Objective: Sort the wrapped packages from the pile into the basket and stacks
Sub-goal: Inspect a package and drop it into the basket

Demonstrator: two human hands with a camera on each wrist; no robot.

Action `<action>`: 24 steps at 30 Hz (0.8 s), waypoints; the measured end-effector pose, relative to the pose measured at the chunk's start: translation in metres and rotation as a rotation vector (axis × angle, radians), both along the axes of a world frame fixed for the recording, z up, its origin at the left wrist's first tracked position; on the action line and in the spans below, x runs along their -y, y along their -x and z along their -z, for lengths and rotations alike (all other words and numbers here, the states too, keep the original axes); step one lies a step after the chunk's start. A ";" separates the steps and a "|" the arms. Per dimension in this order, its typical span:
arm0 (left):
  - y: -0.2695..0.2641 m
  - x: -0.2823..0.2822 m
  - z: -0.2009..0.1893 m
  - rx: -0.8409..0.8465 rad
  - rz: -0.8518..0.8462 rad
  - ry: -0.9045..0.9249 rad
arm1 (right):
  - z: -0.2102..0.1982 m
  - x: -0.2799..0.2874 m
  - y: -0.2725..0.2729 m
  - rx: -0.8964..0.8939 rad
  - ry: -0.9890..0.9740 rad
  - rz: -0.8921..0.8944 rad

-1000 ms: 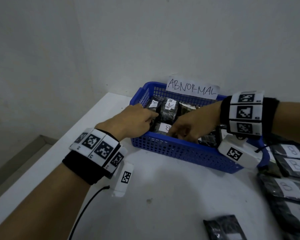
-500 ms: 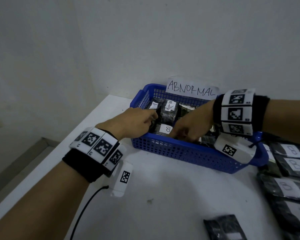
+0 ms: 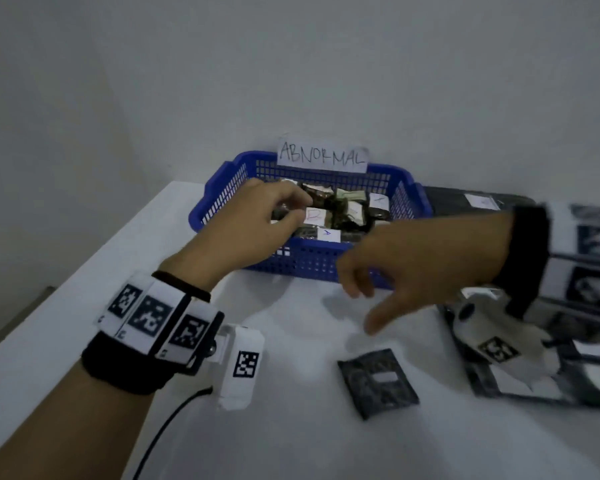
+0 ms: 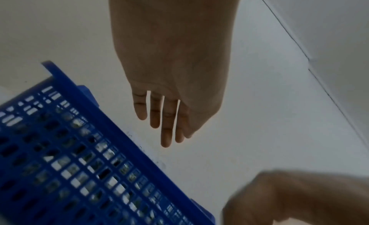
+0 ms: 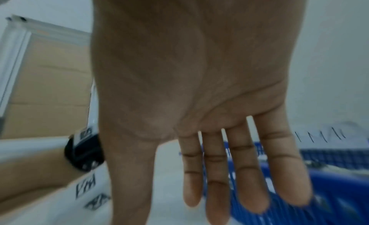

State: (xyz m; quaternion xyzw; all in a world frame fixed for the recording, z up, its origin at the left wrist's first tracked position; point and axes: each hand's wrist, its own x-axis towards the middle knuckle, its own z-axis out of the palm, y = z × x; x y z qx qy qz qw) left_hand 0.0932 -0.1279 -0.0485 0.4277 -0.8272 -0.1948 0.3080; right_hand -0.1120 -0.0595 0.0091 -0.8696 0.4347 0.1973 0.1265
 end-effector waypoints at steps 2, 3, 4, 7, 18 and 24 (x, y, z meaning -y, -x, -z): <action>0.014 -0.015 0.005 -0.016 0.030 -0.030 | 0.033 -0.022 0.008 -0.134 -0.082 0.033; 0.020 -0.023 0.007 -0.016 0.047 -0.046 | 0.047 -0.031 0.010 -0.154 -0.098 0.047; 0.025 -0.028 0.010 -0.018 0.063 -0.065 | 0.059 -0.037 0.012 -0.146 -0.097 0.051; 0.034 -0.043 0.017 -0.016 0.101 -0.112 | 0.079 -0.049 0.019 -0.057 -0.014 0.064; 0.051 -0.058 0.001 -0.377 0.212 -0.181 | 0.036 -0.037 0.058 1.055 0.260 0.527; 0.062 -0.043 -0.016 -0.571 0.238 -0.297 | 0.037 -0.022 0.048 1.395 0.267 0.628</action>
